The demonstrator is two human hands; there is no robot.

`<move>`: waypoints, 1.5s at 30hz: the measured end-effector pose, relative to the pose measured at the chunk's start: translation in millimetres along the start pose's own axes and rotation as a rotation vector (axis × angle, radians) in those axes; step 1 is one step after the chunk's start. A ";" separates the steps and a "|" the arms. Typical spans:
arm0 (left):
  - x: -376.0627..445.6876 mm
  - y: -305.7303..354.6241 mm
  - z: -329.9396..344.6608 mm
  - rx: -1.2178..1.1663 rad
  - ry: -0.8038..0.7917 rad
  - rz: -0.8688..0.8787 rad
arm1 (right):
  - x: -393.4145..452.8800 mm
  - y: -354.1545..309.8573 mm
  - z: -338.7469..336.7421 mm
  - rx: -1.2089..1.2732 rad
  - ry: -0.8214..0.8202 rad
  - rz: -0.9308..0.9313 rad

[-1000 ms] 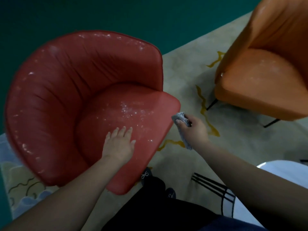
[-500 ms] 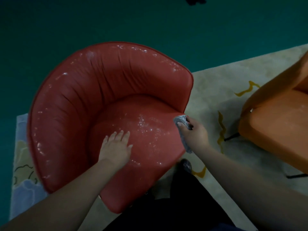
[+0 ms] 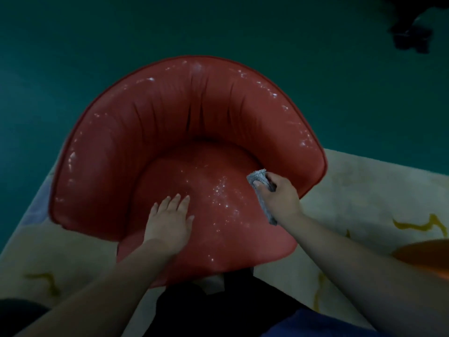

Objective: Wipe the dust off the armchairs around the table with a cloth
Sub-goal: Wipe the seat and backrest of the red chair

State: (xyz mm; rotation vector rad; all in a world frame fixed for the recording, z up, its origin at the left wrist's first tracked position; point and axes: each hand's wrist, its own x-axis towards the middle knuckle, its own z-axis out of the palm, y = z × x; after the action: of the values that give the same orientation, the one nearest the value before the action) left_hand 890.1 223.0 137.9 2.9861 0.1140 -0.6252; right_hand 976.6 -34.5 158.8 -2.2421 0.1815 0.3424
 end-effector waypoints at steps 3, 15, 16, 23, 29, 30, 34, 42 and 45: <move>-9.4 8.3 8.5 -0.068 0.008 -0.094 | 13.6 -3.1 2.3 -0.048 -0.083 -0.057; -46.8 -28.6 50.4 -0.219 0.013 -0.298 | 21.4 -22.6 65.2 -0.179 -0.217 -0.141; -47.7 -34.8 56.5 -0.223 0.018 -0.311 | 21.6 -22.1 73.7 -0.184 -0.219 -0.150; -23.1 -68.7 118.3 -0.261 0.035 -0.403 | 39.6 13.6 150.5 -0.195 -0.272 -0.207; 21.9 -87.9 184.1 -0.298 0.078 -0.483 | 78.4 53.0 230.2 -0.226 -0.350 -0.339; 29.4 -92.3 194.1 -0.309 0.101 -0.499 | 85.6 57.2 246.0 -0.225 -0.358 -0.368; 58.6 -111.1 235.2 -0.335 0.143 -0.543 | 111.1 66.4 313.0 -0.217 -0.376 -0.532; 85.3 -139.2 303.6 -0.363 0.187 -0.607 | 138.5 71.5 422.3 -0.369 -0.289 -0.858; 82.6 -137.7 309.6 -0.402 0.247 -0.601 | 130.0 85.5 421.6 -0.395 -0.289 -0.993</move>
State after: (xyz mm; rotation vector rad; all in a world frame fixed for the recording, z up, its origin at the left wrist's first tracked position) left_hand 830.2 332.8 -187.6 2.5930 1.0428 -0.2208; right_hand 1002.1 234.0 -200.7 -2.3114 -1.1990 0.1468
